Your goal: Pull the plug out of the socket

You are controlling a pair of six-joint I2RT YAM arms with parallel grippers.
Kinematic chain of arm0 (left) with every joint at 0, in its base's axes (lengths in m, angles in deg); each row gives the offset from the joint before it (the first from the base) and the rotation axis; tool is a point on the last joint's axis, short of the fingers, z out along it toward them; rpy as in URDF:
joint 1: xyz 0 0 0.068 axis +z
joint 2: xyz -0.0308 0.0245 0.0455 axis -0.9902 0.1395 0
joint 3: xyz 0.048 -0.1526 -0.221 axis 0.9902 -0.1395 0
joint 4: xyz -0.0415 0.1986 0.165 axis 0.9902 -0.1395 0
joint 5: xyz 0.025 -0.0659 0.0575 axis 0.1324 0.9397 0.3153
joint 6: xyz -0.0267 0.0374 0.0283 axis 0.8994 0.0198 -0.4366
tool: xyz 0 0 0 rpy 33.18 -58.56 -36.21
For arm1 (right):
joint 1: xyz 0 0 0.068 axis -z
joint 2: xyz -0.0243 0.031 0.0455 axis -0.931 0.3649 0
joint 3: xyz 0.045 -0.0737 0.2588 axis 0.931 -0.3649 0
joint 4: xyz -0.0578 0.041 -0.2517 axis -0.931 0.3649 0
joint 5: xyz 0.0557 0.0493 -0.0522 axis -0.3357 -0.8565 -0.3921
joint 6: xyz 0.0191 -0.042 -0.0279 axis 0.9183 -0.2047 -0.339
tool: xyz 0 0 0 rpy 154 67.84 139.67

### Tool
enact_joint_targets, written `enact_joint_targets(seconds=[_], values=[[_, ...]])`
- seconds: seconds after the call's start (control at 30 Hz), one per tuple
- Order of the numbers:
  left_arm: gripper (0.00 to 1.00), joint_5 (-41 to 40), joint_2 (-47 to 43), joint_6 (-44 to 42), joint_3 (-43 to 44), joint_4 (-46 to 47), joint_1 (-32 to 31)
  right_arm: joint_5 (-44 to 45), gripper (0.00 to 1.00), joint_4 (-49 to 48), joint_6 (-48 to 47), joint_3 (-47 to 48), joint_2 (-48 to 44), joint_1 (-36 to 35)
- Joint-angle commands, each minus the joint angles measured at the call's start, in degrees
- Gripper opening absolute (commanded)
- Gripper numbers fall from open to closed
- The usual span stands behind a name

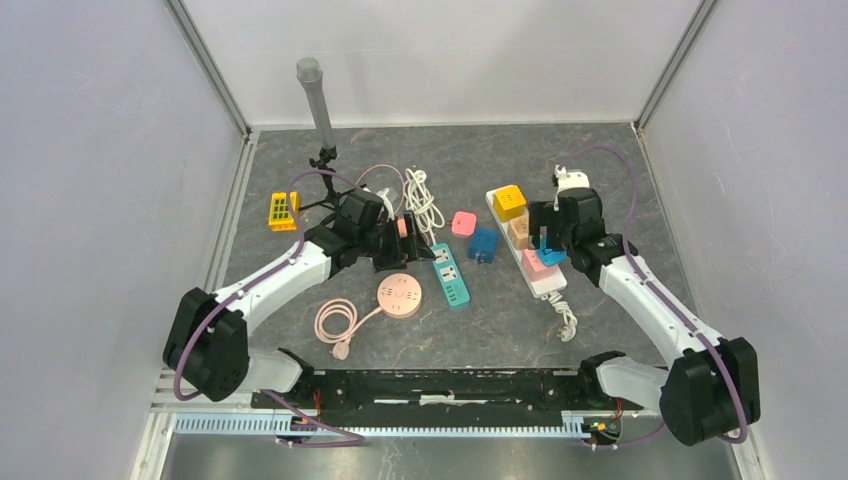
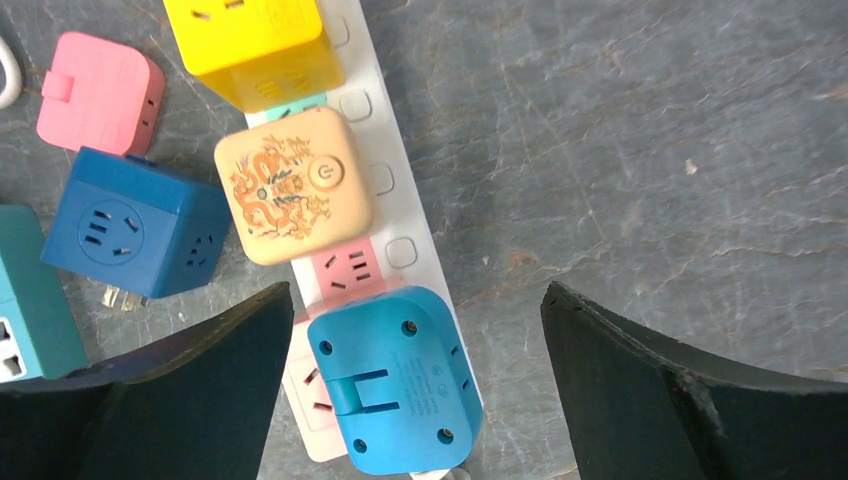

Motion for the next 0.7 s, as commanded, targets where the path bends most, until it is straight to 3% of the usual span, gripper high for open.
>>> enact_joint_targets(seconds=[0.0, 0.13, 0.3, 0.53, 0.67], values=[[0.89, 1.5, -0.3, -2.1, 1.9, 2.2, 0.1, -6.4, 0.97, 2.1, 2.5, 0.4, 0.7, 2.0], [0.90, 2.4, 1.5, -1.6, 5.1, 4.5, -2.1, -11.9, 0.93, -0.2, 5.3, -4.7, -2.6, 5.1], [0.90, 2.5, 5.9, 2.9, 9.0, 9.0, -5.2, -20.7, 0.77, -5.5, 7.8, -9.9, -8.5, 7.4], [0.87, 2.4, 17.3, 14.9, 14.4, 20.8, -13.1, -18.6, 0.49, -6.4, 8.7, -11.8, -11.4, 7.7], [0.83, 1.1, 24.7, 20.0, 19.3, 23.9, -16.5, -18.1, 0.43, -8.1, 8.8, -13.5, -12.4, 7.9]])
